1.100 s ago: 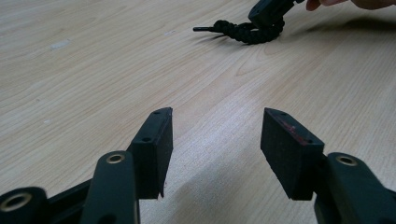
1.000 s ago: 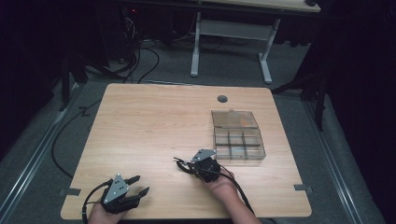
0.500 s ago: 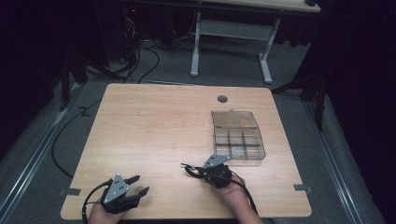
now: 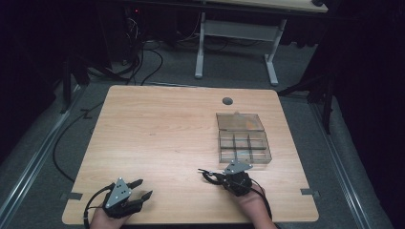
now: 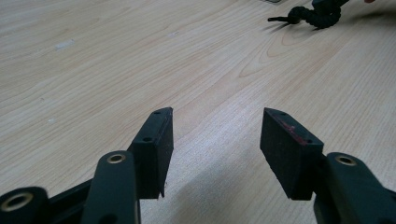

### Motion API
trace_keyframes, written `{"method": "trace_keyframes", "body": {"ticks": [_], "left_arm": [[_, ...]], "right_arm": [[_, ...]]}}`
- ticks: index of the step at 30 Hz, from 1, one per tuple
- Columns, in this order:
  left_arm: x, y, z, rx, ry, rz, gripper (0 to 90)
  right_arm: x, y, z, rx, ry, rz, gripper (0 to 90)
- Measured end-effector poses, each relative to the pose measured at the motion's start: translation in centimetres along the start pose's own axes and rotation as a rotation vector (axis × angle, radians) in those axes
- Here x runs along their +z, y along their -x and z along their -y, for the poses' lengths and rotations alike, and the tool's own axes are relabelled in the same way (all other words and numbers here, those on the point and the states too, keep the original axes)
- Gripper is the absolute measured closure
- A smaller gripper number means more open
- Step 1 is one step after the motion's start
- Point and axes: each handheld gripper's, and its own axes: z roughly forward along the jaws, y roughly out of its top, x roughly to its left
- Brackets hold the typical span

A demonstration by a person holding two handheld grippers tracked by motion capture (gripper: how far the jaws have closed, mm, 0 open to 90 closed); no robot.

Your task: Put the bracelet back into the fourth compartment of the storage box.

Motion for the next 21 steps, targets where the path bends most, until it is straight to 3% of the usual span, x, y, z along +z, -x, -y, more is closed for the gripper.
{"method": "trace_keyframes", "body": {"ticks": [8,18,21], "left_arm": [[0.0,0.0,0.0,0.0,-0.001,-0.002,45.0],[0.0,0.0,0.0,0.002,0.001,-0.004,45.1],[0.0,0.0,0.0,0.005,-0.001,-0.003,45.1]], "right_arm": [[-1.6,1.0,1.5,0.038,0.006,0.022,90.0],[-2.3,1.3,2.4,0.057,0.0,0.037,89.9],[-2.7,1.4,2.3,0.055,0.029,0.038,89.8]]}}
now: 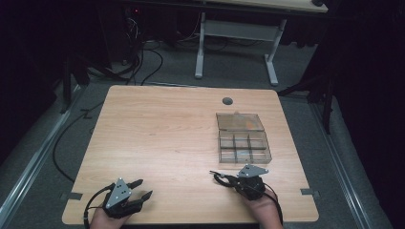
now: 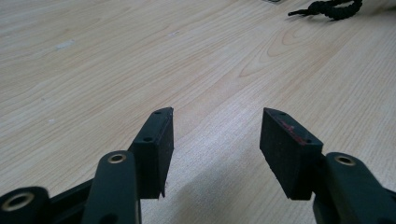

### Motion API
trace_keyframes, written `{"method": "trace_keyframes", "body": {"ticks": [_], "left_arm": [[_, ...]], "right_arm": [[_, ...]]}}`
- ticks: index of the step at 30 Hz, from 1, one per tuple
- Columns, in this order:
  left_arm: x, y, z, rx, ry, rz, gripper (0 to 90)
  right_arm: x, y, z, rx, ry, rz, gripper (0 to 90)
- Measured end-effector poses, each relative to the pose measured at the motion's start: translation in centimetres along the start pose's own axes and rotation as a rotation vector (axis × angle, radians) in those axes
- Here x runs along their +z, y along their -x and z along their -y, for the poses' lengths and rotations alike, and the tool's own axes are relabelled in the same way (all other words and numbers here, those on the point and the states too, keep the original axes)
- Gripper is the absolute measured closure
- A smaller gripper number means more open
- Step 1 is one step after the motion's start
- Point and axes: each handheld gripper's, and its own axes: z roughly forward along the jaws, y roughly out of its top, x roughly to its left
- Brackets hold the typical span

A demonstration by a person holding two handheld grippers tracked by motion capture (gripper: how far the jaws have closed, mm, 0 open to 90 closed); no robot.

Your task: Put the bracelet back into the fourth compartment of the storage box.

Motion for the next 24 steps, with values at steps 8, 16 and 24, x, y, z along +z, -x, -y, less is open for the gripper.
{"method": "trace_keyframes", "body": {"ticks": [8,16,24], "left_arm": [[0.1,0.0,0.0,0.004,-0.006,0.002,45.3],[0.0,0.1,0.0,0.003,-0.003,0.0,45.3],[0.0,0.1,0.0,0.006,-0.004,0.001,45.3]], "right_arm": [[-1.3,1.3,0.4,0.052,0.042,0.083,89.8],[-0.5,1.6,1.1,0.063,-0.006,0.083,89.7],[-0.7,0.5,1.3,0.047,-0.013,0.078,89.6]]}}
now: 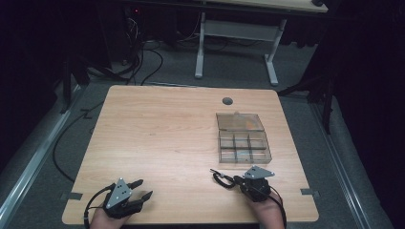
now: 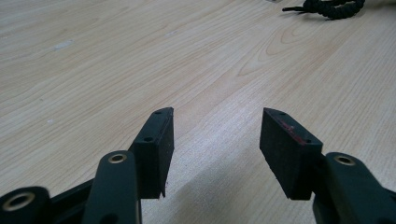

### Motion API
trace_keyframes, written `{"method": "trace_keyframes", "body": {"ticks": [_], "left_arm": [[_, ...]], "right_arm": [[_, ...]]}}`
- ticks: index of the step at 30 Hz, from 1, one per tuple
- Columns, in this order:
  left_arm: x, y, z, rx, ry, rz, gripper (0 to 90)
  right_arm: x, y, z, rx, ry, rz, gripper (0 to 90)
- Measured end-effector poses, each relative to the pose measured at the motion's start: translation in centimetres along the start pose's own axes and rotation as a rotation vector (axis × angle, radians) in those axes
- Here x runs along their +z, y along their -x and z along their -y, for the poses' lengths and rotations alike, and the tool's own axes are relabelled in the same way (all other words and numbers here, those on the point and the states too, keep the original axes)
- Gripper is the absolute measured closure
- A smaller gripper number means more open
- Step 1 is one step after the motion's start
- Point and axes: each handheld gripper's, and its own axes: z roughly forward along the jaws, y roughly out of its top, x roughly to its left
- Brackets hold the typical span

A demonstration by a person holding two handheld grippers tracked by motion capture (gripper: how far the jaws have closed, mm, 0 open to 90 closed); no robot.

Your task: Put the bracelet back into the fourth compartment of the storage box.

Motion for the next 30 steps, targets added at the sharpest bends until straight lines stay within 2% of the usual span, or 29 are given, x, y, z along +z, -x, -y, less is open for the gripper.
{"method": "trace_keyframes", "body": {"ticks": [10,14,21,23,25,30], "left_arm": [[0.0,0.0,0.0,0.003,-0.002,-0.004,45.4],[0.0,0.1,0.0,0.006,-0.004,-0.007,45.5],[0.0,0.1,0.0,0.003,-0.001,-0.002,45.7],[0.0,0.0,0.0,0.001,0.003,0.001,45.7],[-0.1,0.0,0.0,0.001,0.008,0.007,45.7],[-0.2,-0.2,0.1,-0.018,0.019,0.01,45.7]], "right_arm": [[-0.4,-0.9,0.3,-0.011,0.001,-0.027,89.5],[-0.6,-0.6,0.2,0.015,0.018,-0.021,89.1],[-0.3,0.1,-0.3,0.058,-0.011,-0.007,87.4],[-0.3,0.3,-0.6,0.072,-0.029,0.0,87.5],[-0.3,0.4,-1.1,0.072,-0.073,0.013,87.3],[-0.7,0.7,-1.9,0.085,-0.113,0.025,87.8]]}}
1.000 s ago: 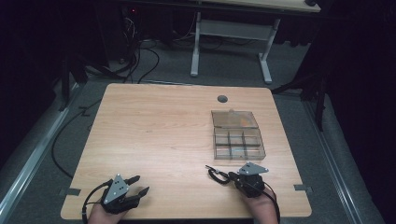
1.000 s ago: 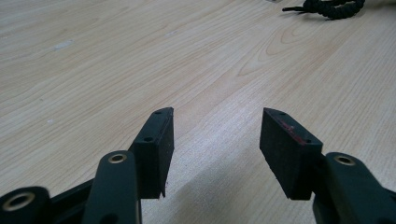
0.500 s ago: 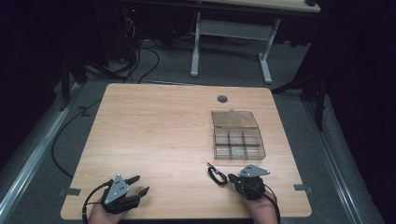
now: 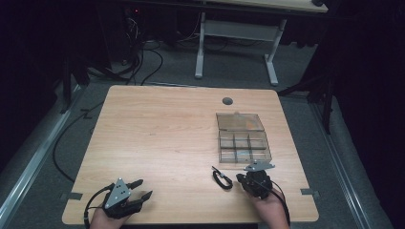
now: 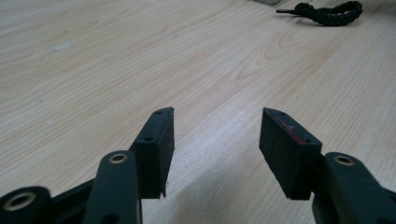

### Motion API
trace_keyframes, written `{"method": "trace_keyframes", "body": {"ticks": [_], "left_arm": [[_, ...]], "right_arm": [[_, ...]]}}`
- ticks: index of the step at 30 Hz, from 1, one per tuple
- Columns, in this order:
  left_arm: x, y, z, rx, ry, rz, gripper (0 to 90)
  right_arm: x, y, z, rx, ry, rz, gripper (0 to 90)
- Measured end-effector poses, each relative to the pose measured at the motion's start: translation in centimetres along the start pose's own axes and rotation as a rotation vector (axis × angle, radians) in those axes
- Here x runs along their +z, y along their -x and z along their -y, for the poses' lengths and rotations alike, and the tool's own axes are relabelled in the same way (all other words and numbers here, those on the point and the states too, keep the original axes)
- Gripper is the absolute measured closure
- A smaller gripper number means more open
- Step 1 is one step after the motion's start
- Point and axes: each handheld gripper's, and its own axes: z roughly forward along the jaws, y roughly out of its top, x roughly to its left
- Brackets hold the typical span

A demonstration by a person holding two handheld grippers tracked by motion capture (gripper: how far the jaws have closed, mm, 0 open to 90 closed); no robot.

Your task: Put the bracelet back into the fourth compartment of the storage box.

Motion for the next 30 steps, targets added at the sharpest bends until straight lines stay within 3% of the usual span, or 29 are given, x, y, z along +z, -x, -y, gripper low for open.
{"method": "trace_keyframes", "body": {"ticks": [11,18,21,26,30], "left_arm": [[0.0,0.0,0.0,0.005,0.001,0.008,45.7],[0.1,0.0,0.0,0.008,-0.005,0.015,45.6],[0.0,-0.1,0.0,0.006,-0.004,0.016,45.6],[0.1,0.0,0.0,0.008,-0.006,0.017,45.5],[0.0,0.0,0.0,0.006,-0.005,0.016,45.5]], "right_arm": [[0.5,0.3,-1.8,-0.023,-0.129,-0.009,86.1],[0.5,0.8,-2.5,-0.01,-0.187,-0.011,85.0],[0.4,1.3,-2.9,0.023,-0.227,-0.04,84.5],[0.5,1.5,-3.3,0.02,-0.264,-0.059,83.6],[0.7,1.5,-3.8,0.003,-0.325,-0.082,82.8]]}}
